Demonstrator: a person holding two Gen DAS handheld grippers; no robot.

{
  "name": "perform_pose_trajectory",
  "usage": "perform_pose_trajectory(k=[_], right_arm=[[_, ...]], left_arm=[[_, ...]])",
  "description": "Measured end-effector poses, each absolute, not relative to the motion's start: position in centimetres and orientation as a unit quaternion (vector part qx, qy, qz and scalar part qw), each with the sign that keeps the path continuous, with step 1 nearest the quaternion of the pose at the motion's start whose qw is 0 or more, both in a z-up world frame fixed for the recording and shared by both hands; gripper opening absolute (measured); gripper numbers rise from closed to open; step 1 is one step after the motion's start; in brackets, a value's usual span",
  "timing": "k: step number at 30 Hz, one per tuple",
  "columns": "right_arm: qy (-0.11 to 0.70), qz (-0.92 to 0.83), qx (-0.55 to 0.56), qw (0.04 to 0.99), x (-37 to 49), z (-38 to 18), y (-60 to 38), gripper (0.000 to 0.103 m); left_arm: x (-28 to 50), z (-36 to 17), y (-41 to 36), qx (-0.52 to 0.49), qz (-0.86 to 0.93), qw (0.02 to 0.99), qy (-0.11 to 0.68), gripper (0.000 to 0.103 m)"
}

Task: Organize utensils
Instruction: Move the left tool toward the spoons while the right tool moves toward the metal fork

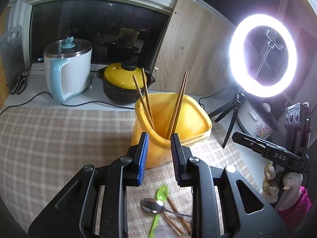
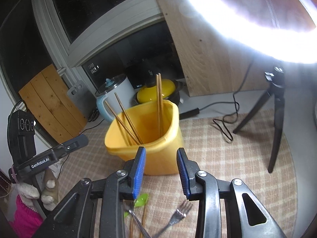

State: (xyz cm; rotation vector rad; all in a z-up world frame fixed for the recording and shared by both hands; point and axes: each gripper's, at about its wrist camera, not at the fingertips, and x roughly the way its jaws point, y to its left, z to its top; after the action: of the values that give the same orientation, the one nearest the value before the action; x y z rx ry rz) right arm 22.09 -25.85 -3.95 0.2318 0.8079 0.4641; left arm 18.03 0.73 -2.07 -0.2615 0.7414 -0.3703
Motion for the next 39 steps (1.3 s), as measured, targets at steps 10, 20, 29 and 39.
perform_pose_trajectory(k=[10, 20, 29, 39], right_arm=[[0.427, 0.216, 0.118, 0.870, 20.2, -6.9, -28.2, 0.034], [0.476, 0.205, 0.121, 0.847, 19.0, -10.7, -29.3, 0.034], [0.513, 0.203, 0.141, 0.822, 18.5, -13.8, -29.3, 0.036], [0.526, 0.214, 0.129, 0.813, 18.0, -14.7, -28.1, 0.045]], left_arm=[[15.8, -4.6, 0.6, -0.121, -0.178, 0.893, 0.395, 0.022], [13.7, -8.0, 0.8, -0.136, -0.178, 0.870, 0.440, 0.022], [12.4, -10.4, 0.9, -0.150, -0.177, 0.846, 0.480, 0.022], [11.3, -12.4, 0.3, -0.140, -0.179, 0.830, 0.509, 0.022]])
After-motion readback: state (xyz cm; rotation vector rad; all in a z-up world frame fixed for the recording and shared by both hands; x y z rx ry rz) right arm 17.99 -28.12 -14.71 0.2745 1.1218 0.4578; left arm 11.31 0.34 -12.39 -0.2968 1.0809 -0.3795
